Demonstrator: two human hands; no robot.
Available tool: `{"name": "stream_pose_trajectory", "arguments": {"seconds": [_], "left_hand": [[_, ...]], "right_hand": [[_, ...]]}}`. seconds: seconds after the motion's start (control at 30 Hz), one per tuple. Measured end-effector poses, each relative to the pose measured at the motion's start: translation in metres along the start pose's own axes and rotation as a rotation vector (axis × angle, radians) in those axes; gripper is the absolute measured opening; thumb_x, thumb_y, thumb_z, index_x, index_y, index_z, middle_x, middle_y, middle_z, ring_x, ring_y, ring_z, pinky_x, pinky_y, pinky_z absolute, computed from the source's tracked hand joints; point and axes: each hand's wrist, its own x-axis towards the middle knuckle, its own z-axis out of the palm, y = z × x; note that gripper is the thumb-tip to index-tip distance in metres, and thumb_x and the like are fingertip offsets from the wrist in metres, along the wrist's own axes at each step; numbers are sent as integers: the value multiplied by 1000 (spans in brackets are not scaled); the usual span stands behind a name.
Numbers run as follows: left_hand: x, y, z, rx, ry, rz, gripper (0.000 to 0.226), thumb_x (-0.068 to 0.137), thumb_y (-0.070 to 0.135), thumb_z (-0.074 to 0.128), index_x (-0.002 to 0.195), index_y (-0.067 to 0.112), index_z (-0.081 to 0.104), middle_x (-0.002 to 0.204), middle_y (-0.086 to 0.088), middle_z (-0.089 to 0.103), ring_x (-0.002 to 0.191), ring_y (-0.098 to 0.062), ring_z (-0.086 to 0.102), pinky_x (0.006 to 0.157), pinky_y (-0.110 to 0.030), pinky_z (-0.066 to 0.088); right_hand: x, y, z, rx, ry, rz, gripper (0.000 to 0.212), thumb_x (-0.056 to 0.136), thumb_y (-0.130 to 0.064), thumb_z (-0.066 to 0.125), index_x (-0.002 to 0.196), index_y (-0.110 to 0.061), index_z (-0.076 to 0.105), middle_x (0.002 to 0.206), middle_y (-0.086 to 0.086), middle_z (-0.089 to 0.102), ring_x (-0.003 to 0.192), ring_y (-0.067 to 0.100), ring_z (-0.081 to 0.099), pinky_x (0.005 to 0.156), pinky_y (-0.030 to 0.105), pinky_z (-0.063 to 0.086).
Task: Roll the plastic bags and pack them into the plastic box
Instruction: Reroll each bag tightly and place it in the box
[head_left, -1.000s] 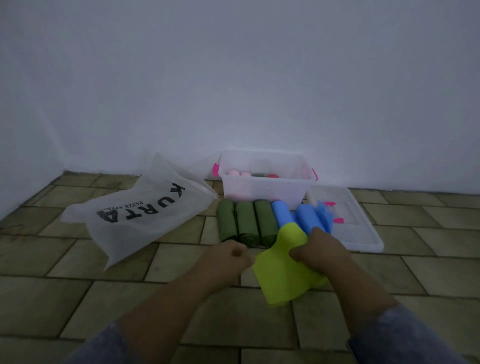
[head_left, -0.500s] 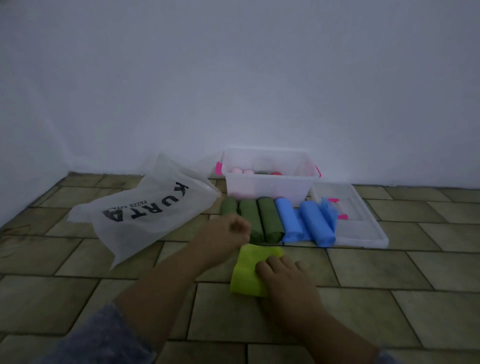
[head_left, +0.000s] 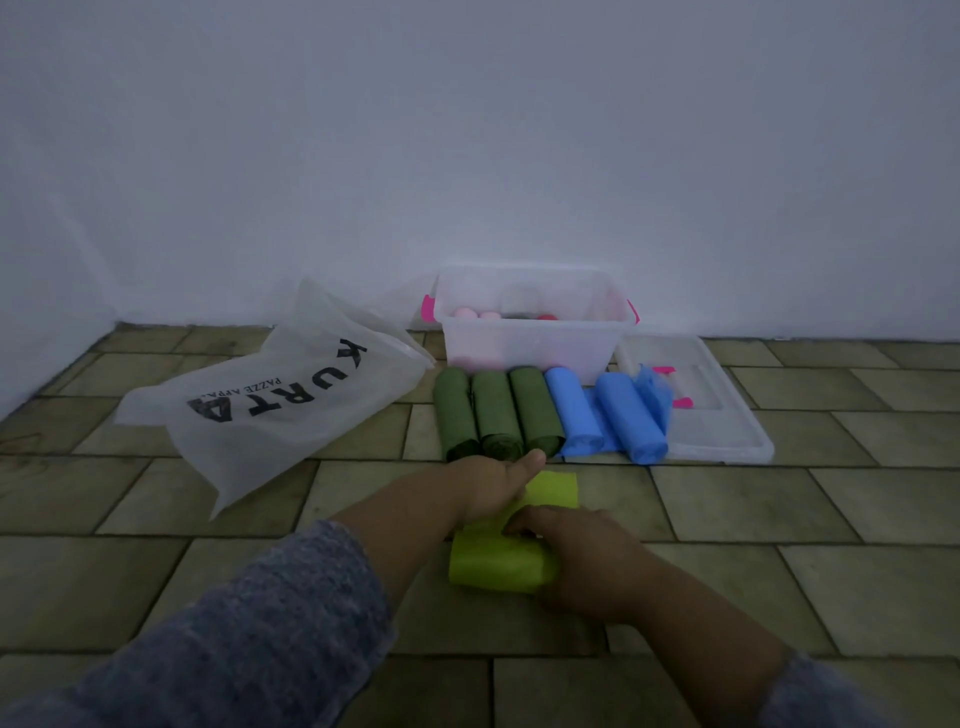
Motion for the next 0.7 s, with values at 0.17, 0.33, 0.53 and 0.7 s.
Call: {"name": "stream_pose_trajectory", "arguments": {"seconds": [0.17, 0.33, 0.53, 0.7], "left_hand": [[1, -1, 1, 39, 22, -5, 78, 91, 66, 11, 143, 16, 42, 152, -11, 34, 137, -27, 33, 112, -38, 21], [5, -1, -1, 102, 16, -12, 55, 101, 45, 30, 138, 9, 47, 145, -14, 43, 132, -28, 40, 107, -33, 31], [0, -10, -4, 251, -170, 129, 48, 87, 49, 57, 128, 25, 50, 151, 1, 33, 128, -21, 39, 100, -33, 36], [-3, -18, 3, 369, -184, 207, 74, 77, 57, 67, 139, 25, 39, 159, 8, 11, 136, -20, 28, 95, -26, 30]], "right_hand": [[-1, 3, -8, 75, -57, 3, 62, 70, -21, 71, 127, -37, 49, 128, -9, 55, 112, 15, 54, 88, 25, 45], [-2, 7, -13, 144, -151, 50, 64, 68, -27, 76, 123, -44, 49, 122, -16, 54, 104, 9, 53, 87, 26, 47], [-2, 21, -16, 246, -145, 149, 63, 69, -37, 76, 126, -38, 49, 124, -11, 54, 109, 8, 53, 86, 21, 44], [8, 33, -24, 431, -8, 225, 36, 83, -23, 64, 118, -28, 59, 121, -5, 59, 112, 13, 55, 97, 30, 45]]}}
